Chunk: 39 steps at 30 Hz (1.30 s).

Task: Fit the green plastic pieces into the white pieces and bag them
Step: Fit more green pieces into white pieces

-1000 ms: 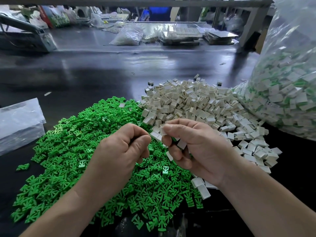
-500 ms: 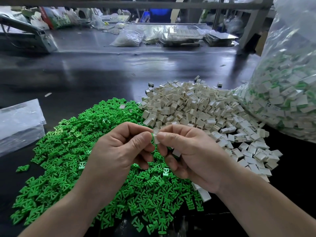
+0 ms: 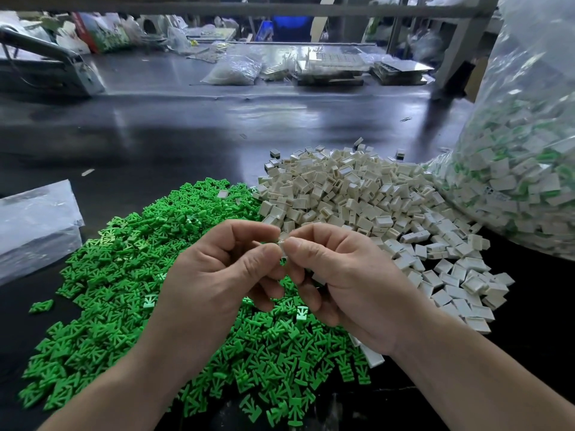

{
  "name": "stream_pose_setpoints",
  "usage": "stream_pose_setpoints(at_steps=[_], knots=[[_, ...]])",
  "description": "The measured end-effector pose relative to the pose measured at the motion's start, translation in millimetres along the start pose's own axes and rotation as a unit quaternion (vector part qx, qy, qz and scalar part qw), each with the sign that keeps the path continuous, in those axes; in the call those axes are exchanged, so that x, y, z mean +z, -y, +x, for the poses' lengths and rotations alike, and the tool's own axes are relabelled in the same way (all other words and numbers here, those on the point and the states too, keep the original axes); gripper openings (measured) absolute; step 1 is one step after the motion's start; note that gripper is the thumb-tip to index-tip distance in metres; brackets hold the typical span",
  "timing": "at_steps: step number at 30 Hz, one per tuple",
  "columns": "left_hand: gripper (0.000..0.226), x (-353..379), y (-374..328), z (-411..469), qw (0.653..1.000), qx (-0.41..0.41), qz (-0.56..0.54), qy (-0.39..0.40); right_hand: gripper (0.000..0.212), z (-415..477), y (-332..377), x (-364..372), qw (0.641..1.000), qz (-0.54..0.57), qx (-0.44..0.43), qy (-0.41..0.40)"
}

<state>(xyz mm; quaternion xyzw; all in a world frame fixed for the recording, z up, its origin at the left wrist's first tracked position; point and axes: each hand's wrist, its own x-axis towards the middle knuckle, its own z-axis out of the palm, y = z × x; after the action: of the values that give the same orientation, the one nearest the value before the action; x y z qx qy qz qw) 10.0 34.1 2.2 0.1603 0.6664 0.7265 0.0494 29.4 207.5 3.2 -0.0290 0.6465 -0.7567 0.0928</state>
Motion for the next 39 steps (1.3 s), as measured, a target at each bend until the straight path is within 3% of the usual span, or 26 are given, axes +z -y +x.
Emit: stream_pose_setpoints(at_steps=[3,6,8,11,22,25,29,35,39], knots=[[0.038,-2.7,-1.9,2.2,0.984,-0.082,-0.142,0.064,0.016,-1.6,2.6,-0.2,0.999,0.016,0.022,0.029],[0.048,-2.9,-2.5,2.0,0.959,-0.135,-0.216,0.124,0.020,-2.4,3.7,-0.6,0.997,0.040,0.038,0.054],[0.048,-0.8,-2.0,1.3,0.947,-0.143,-0.255,0.132,0.028,-2.3,3.4,0.3,0.996,0.054,0.045,0.056],[0.048,3.7,-0.6,0.3,0.937,-0.137,-0.298,0.121,0.017,-2.8,3.3,3.5,0.994,0.087,0.047,0.050],[0.044,3.3,0.9,2.2,0.921,-0.173,-0.330,0.115,0.015,-2.7,6.1,3.4,0.993,0.088,0.056,0.061],[0.045,2.9,-0.7,2.7,0.917,-0.183,-0.332,0.120,0.028,-3.4,6.2,2.5,0.993,0.082,0.065,0.058],[0.045,2.7,-0.8,2.8,0.915,-0.192,-0.334,0.120,0.011,-6.1,7.6,4.6,0.995,0.064,0.060,0.055],[0.035,7.1,0.5,-1.5,0.920,-0.142,-0.345,0.124,0.027,-6.7,9.3,6.5,0.994,0.084,0.049,0.055],[0.028,12.2,2.4,-4.0,0.924,-0.107,-0.346,0.119,0.013,-8.0,10.3,7.0,0.993,0.094,0.032,0.058]])
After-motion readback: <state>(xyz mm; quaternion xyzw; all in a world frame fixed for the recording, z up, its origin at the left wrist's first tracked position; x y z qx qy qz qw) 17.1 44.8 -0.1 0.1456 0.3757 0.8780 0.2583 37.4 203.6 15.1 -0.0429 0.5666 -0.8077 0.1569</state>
